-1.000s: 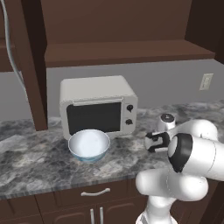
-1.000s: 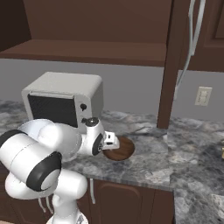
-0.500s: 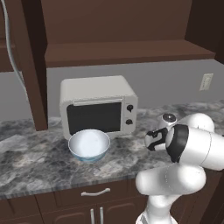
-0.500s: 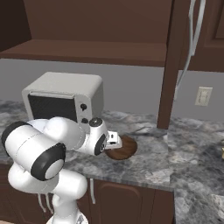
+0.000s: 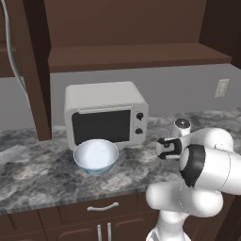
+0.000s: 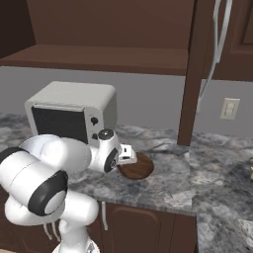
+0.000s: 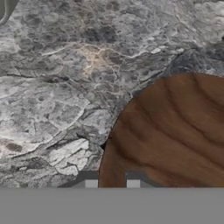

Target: Pick up the bowls on the counter and stack them on top of one another in the open cabinet. Place the smaller bowl on top of the larger bowl.

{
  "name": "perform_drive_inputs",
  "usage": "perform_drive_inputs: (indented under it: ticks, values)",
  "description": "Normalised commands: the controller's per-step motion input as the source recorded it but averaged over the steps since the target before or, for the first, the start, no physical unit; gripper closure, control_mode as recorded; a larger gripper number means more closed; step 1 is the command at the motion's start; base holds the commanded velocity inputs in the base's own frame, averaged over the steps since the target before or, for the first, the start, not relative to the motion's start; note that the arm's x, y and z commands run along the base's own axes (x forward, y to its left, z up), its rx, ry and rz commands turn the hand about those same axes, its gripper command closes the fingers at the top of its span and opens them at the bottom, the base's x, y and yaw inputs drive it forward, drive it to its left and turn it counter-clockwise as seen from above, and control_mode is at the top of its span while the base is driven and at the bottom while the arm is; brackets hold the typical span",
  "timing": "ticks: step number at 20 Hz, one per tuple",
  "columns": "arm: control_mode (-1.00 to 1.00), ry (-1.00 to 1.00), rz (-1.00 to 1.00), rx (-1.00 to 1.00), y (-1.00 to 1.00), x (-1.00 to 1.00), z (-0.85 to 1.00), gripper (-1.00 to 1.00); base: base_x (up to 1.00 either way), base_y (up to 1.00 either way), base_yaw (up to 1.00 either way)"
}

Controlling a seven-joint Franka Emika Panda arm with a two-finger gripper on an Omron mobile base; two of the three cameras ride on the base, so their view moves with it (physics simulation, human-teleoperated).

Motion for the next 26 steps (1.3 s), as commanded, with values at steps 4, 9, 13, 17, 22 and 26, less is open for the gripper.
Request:
perform_drive_inputs:
  ticks: [4, 9, 13, 17, 22, 26]
  values:
    - [-1.0, -0.06, 0.01, 0.0, 0.24, 0.0, 0.69, 1.0, 0.0, 0.0, 0.0]
    - [-1.0, -0.07, 0.06, 0.0, 0.34, -0.08, 0.69, 1.0, 0.0, 0.0, 0.0]
    - [-1.0, -0.06, 0.1, -0.03, 0.43, -0.27, 0.62, 1.0, 0.0, 0.0, 0.0]
    - [-1.0, -0.03, 0.16, -0.07, 0.47, -0.43, 0.53, 1.0, 0.0, 0.0, 0.0]
    - [-1.0, 0.0, 0.24, -0.07, 0.32, -0.47, 0.44, 1.0, 0.0, 0.0, 0.0]
    - [-1.0, 0.0, 0.29, -0.04, 0.16, -0.46, 0.39, 1.0, 0.0, 0.0, 0.0]
